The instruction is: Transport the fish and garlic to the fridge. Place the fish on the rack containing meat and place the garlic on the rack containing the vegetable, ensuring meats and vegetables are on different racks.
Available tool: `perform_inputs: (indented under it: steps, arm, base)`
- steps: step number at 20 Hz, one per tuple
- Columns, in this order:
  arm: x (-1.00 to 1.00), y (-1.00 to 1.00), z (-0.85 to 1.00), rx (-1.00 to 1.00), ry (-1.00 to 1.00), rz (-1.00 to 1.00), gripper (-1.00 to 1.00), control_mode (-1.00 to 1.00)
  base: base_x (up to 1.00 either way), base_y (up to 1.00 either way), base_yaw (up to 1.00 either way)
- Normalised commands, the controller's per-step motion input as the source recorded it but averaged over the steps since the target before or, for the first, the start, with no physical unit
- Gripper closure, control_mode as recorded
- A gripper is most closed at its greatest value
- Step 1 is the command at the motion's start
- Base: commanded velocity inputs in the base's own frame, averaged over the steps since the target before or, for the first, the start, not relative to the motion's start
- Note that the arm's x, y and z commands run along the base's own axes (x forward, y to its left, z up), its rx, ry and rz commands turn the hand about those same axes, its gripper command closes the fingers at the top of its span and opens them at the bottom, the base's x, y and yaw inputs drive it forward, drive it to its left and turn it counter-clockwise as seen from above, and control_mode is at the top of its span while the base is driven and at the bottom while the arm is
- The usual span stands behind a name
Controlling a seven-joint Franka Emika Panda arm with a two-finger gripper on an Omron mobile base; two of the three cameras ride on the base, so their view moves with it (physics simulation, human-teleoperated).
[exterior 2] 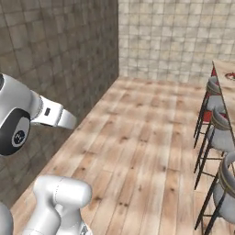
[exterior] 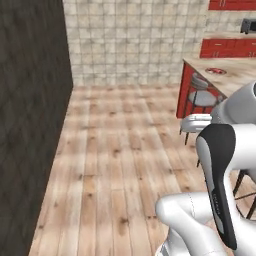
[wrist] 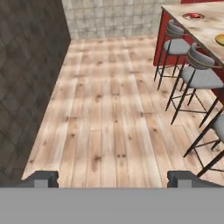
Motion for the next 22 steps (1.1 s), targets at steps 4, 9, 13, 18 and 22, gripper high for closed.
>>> perform_inputs:
  steps: [4, 9, 13, 18, 22]
  arm:
    - [0.00, 0.00, 0.00, 0.00, 0.00, 0.00, -1.00, 1.00]
    - [0.00, 0.00, 0.00, 0.00, 0.00, 0.00, -1.00, 1.00]
    - [0.00, 0.00, 0.00, 0.00, 0.00, 0.00, -1.00, 1.00]
    - [0.00, 0.00, 0.00, 0.00, 0.00, 0.00, -1.00, 1.00]
    - [0.00, 0.00, 0.00, 0.00, 0.00, 0.00, -1.00, 1.00]
  base:
    - [1.00, 0.68, -0.38]
    - [1.00, 0.58, -0.39]
    - [1.00, 0.47, -0.38]
    - [1.00, 0.67, -0.38]
    - [1.00, 0.88, -0.38]
